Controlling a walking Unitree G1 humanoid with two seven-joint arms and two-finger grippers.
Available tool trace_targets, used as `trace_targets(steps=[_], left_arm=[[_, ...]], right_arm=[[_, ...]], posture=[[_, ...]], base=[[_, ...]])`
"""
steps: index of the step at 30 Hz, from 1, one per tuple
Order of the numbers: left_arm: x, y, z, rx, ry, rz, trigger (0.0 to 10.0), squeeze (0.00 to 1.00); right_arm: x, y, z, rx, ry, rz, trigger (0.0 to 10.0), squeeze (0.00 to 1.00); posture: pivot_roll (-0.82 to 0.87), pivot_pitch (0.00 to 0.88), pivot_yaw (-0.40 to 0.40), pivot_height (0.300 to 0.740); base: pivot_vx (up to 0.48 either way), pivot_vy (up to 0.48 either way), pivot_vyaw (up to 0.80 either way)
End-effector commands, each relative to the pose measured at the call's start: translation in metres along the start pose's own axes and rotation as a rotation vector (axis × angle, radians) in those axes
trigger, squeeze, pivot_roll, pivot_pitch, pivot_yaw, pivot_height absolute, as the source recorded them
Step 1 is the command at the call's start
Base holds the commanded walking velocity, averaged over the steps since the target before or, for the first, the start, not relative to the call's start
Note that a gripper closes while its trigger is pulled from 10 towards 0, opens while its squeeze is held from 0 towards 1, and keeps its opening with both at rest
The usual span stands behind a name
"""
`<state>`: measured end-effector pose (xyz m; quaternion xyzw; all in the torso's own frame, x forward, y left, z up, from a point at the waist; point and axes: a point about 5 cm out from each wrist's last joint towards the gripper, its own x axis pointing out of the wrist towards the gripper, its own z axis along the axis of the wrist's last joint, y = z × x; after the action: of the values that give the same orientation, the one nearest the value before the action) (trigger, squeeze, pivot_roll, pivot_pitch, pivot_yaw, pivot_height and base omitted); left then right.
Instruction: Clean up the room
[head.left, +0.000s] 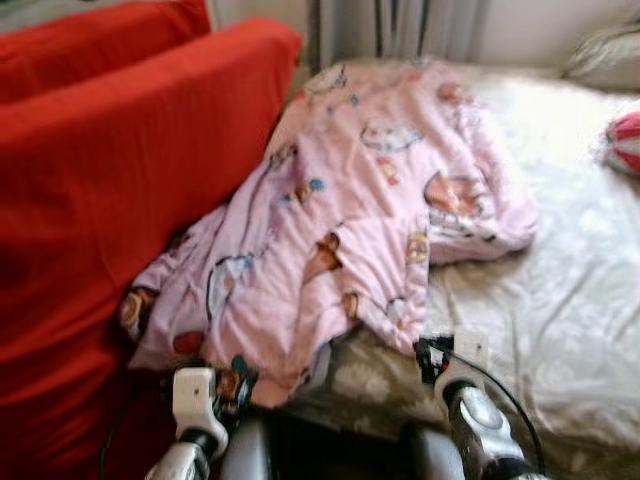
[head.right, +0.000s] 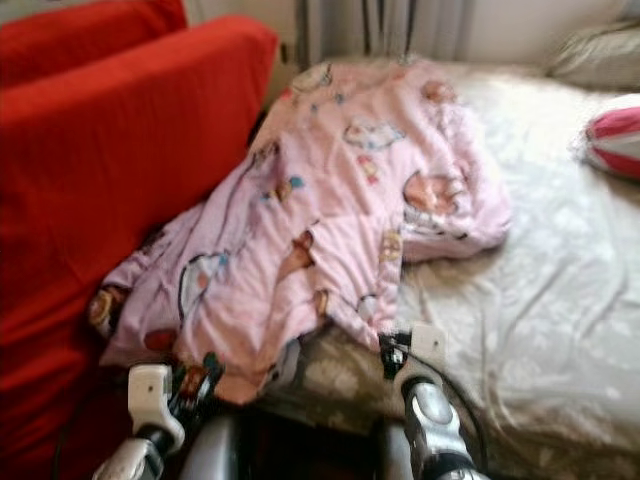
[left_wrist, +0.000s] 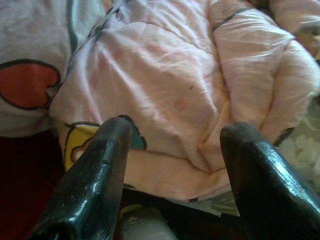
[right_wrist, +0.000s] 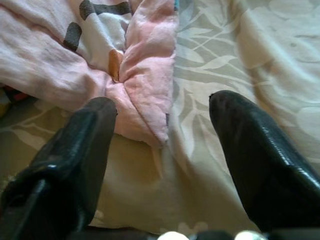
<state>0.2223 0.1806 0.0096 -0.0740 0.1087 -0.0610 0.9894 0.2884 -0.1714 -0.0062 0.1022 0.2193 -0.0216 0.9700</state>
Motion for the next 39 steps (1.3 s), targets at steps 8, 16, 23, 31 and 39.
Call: trace_targets(steps=[8, 16, 23, 31, 39], left_arm=[[-0.009, -0.001, 0.009, 0.0, -0.007, 0.0, 10.0, 0.0], [-0.022, -0.002, 0.012, 0.0, 0.014, 0.01, 10.0, 0.0], [-0.032, -0.004, 0.017, 0.0, 0.017, 0.015, 10.0, 0.0], [-0.037, -0.006, 0.022, -0.002, 0.023, 0.008, 10.0, 0.0], [-0.044, -0.008, 0.023, -0.005, 0.042, 0.01, 10.0, 0.0]], right_arm=[[0.008, 0.008, 0.018, 0.038, -0.036, 0.028, 10.0, 1.0], [0.012, 0.013, 0.025, 0.006, -0.035, 0.059, 10.0, 0.0], [0.012, 0.014, 0.027, 0.011, -0.033, 0.07, 10.0, 0.0], [0.015, 0.02, 0.035, 0.05, -0.073, 0.093, 10.0, 0.0], [0.016, 0.028, 0.045, 0.049, -0.122, 0.141, 10.0, 0.0]], posture=[[0.17, 0.225, 0.035, 0.592], [0.19, 0.249, 0.038, 0.592], [0.21, 0.288, 0.044, 0.592], [0.22, 0.331, 0.052, 0.592], [0.22, 0.34, 0.052, 0.592]], base=[[0.0, 0.0, 0.0], [0.0, 0.0, 0.0], [0.0, 0.0, 0.0], [0.0, 0.0, 0.0], [0.0, 0.0, 0.0]])
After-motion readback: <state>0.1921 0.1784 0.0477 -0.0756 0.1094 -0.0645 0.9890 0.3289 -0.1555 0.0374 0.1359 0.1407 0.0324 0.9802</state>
